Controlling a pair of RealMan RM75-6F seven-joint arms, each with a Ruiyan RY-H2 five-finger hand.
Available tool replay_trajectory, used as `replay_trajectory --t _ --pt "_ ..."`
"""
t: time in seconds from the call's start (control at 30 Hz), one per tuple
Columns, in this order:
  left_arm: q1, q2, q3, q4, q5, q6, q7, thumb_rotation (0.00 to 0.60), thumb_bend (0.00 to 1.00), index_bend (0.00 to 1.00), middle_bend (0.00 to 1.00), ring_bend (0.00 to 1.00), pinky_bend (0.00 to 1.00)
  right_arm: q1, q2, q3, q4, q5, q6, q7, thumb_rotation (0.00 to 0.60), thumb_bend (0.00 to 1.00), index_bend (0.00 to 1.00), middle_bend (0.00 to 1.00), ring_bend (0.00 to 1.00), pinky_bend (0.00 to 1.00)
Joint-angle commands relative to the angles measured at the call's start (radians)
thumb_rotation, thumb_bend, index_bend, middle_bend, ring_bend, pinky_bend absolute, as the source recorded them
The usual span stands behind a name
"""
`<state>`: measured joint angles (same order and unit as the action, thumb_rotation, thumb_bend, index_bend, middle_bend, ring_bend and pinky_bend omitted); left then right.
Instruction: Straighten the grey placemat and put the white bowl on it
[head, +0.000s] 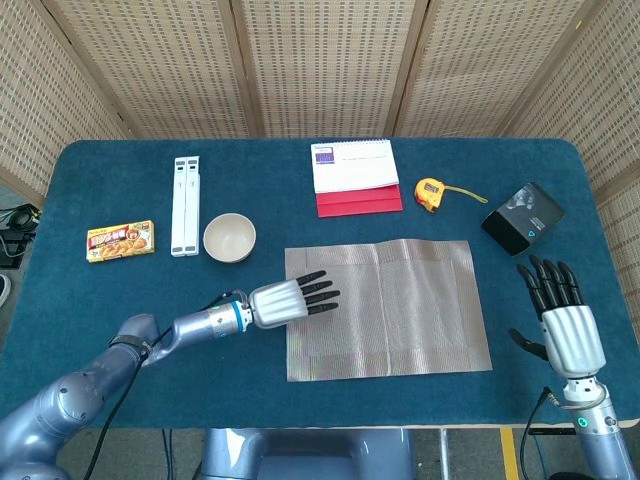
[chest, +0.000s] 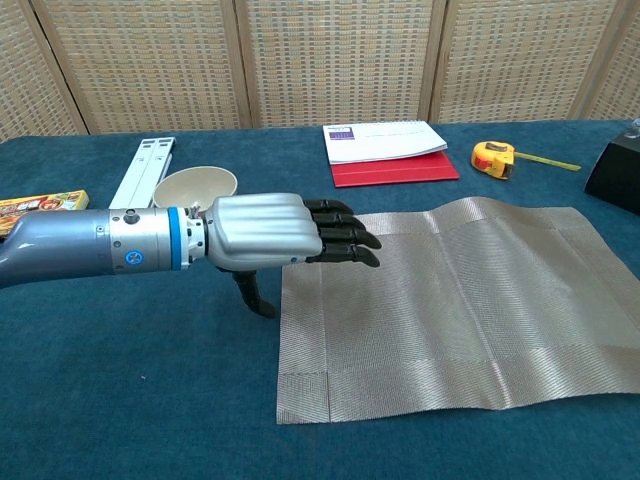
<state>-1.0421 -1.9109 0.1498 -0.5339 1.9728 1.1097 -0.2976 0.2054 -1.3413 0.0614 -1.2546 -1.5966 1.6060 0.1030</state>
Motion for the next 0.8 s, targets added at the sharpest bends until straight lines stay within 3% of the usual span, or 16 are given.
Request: replay_trajectory --t 0.03,0.33,0.6,0.8 --pt "-0.004 -0.018 0.004 0.013 -0.014 -0.011 0.007 0.6 0.0 0.07 0.0 0.0 0.0 -0.001 0.0 0.002 -0.001 0.001 -0.002 0.002 0.6 0.0 0.0 0.0 0.0 0.0" --pt "-0.023 -0.052 0.013 0.045 -0.037 -0.017 0.022 0.6 0.0 0.09 0.0 0.0 0.0 -0.005 0.003 0.005 -0.007 -0.005 -0.005 0.002 0.6 0.0 0.0 0.0 0.0 0.0" --pt "-0.027 -0.052 0.027 0.045 -0.048 -0.004 0.015 0.6 0.31 0.15 0.0 0.0 0.0 -0.007 0.005 0.007 -0.012 -0.012 -0.003 0.002 0.6 0.0 0.0 0.0 0.0 0.0" --pt "-0.028 -0.043 0.024 0.045 -0.069 0.005 0.007 0.6 0.39 0.16 0.0 0.0 0.0 -0.009 0.008 0.008 -0.016 -0.017 -0.002 0.003 0.6 0.0 0.0 0.0 0.0 0.0"
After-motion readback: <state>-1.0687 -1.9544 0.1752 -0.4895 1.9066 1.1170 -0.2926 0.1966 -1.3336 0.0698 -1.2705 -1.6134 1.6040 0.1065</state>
